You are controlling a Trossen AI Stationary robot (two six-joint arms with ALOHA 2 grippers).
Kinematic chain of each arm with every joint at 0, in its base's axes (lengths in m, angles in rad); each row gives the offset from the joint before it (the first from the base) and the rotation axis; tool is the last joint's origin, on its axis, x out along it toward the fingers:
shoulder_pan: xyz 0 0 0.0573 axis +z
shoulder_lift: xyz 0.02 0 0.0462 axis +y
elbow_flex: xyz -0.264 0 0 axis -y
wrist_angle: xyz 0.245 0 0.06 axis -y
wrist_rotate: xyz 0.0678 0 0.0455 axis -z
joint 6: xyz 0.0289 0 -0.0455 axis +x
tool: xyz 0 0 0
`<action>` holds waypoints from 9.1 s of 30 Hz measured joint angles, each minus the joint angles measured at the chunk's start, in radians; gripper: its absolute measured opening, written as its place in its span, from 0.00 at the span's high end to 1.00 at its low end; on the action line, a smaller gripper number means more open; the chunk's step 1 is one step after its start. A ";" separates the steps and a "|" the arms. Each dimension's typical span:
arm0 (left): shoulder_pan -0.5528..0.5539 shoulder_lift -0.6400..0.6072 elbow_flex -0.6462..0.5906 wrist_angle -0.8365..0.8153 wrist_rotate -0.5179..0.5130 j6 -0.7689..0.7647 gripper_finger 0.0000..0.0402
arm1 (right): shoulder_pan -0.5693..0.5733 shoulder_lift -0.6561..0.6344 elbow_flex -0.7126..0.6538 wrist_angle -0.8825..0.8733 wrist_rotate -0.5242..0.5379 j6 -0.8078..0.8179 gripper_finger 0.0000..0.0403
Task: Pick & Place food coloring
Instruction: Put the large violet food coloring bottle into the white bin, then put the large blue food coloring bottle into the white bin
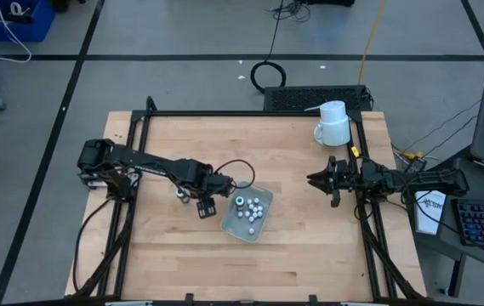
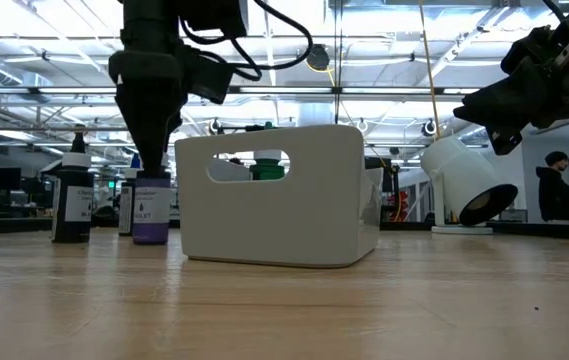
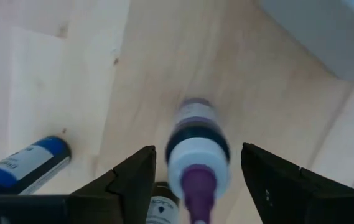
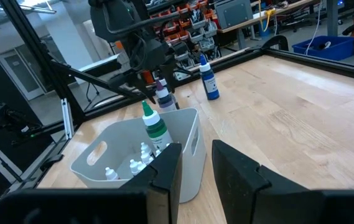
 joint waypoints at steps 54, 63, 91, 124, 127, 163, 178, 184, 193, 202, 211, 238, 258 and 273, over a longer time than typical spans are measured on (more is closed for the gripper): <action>-0.248 0.108 0.688 -0.331 -0.125 0.015 0.70 | 0.000 0.000 0.000 0.000 0.000 0.000 0.81; -0.251 0.406 0.992 -0.490 -0.022 0.179 0.70 | 0.000 0.000 0.000 0.000 0.000 0.000 0.81; -0.192 0.453 0.743 -0.280 0.063 0.196 0.70 | 0.000 0.000 0.000 0.000 0.000 0.000 0.81; -0.179 0.451 0.646 -0.171 0.088 0.206 0.38 | 0.000 0.000 0.000 0.000 0.000 0.000 0.81; -0.180 0.452 0.645 -0.170 0.084 0.205 0.37 | 0.000 0.000 0.000 0.000 0.000 0.000 0.81; 0.139 -0.143 0.380 -0.410 -0.208 -0.104 0.36 | 0.000 0.000 0.000 0.000 0.000 0.000 0.81; 0.400 -0.152 0.066 -0.243 -0.087 -0.063 0.36 | 0.000 0.000 0.000 0.000 0.000 0.000 0.81; 0.445 -0.152 -0.011 -0.199 -0.064 -0.050 0.36 | 0.000 0.000 0.000 0.000 0.000 0.000 0.81; 0.453 -0.152 -0.092 -0.123 -0.013 -0.038 0.36 | 0.000 0.000 0.000 0.000 0.000 0.000 0.81; 0.453 -0.152 -0.124 -0.111 -0.013 -0.046 0.36 | 0.000 0.000 0.000 0.000 0.000 0.000 0.81; 0.453 -0.152 -0.150 -0.079 -0.008 -0.045 0.36 | 0.000 0.000 0.000 0.000 0.000 0.000 0.81; 0.452 -0.152 -0.150 -0.065 0.010 -0.034 0.39 | 0.000 0.000 0.000 0.000 0.000 0.000 0.81; 0.367 -0.150 0.048 -0.177 -0.005 -0.039 0.70 | 0.000 0.000 0.000 0.000 0.000 0.000 0.81; -0.074 0.004 0.731 -0.263 -0.159 -0.002 0.70 | 0.000 0.000 0.000 0.000 0.000 0.000 0.81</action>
